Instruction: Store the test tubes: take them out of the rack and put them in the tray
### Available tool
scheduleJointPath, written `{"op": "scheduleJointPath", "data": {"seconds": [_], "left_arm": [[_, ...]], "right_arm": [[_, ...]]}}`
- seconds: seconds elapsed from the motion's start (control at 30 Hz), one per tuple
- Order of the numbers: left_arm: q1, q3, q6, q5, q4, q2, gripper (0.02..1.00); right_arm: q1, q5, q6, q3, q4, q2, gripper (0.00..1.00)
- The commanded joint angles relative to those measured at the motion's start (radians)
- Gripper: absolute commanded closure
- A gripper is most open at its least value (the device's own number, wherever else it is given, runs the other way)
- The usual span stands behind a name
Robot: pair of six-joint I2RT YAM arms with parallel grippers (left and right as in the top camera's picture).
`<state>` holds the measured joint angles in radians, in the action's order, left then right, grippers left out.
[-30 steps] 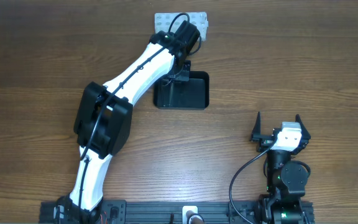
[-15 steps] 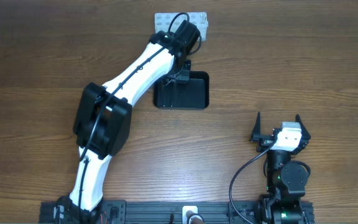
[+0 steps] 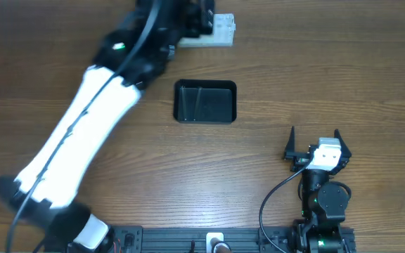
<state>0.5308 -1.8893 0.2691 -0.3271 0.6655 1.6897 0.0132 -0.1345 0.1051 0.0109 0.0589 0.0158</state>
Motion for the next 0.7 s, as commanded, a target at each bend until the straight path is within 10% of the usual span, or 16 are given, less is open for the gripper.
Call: {"op": "scheduleJointPath", "data": {"seconds": [0.03,0.7], "left_arm": [[-0.067,0.008,-0.083,-0.029,-0.001,-0.017,0.018],[-0.425,1.011,-0.082,0.426,-0.573,-0.722,0.018]], "right_arm": [[-0.008,-0.010,-0.003,-0.006,0.002,-0.009,0.009],[-0.008,-0.010,-0.003,-0.006,0.002,-0.009,0.009]]}}
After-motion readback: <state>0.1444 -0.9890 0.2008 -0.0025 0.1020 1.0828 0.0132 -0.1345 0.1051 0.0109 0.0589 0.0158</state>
